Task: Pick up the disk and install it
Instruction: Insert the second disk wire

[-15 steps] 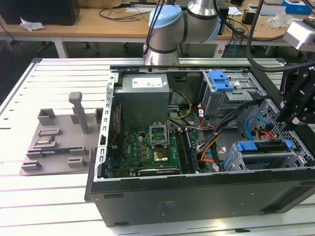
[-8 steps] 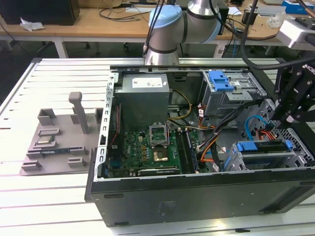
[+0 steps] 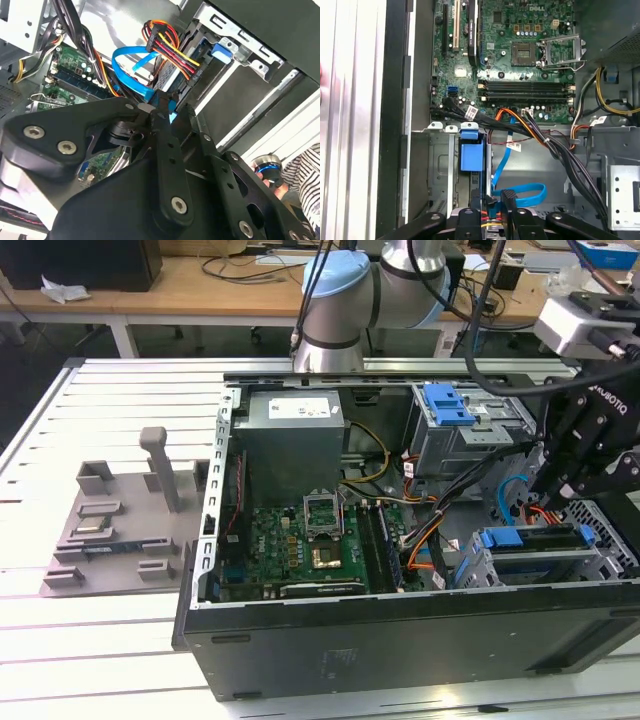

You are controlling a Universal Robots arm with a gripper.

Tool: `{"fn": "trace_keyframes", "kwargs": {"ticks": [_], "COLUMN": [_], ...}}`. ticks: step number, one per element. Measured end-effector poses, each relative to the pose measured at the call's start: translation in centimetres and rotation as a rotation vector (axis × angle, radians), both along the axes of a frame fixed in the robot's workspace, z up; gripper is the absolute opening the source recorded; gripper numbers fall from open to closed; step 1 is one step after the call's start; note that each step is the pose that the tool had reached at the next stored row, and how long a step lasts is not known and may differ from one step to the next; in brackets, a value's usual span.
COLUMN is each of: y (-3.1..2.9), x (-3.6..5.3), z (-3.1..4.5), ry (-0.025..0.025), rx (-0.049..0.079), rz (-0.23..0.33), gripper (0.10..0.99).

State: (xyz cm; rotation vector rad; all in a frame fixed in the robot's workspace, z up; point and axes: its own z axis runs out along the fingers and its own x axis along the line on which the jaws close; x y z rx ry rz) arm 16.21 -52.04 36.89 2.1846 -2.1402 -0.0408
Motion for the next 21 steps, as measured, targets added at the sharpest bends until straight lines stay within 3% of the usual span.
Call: {"fn": "trace_keyframes", "kwargs": {"ticks": [4, 6, 8, 13, 18, 21], "y": [0.0, 0.0, 0.0, -0.97, -2.12, -2.12], "x": [0.0, -0.01, 0.0, -0.01, 0.0, 0.05], "z": [-0.03, -0.04, -0.05, -0.23, -0.77, -1.24], "ry": [0.0, 0.0, 0.0, 0.0, 0.0001, 0.0], "rx": [0.0, 0.0, 0.0, 0.001, 0.03, 0.031], "rz": [0.0, 0.0, 0.0, 0.0, 0.0, 0.004], "gripper": [0.29, 0.161, 0.161, 0.161, 0.161, 0.161]}}
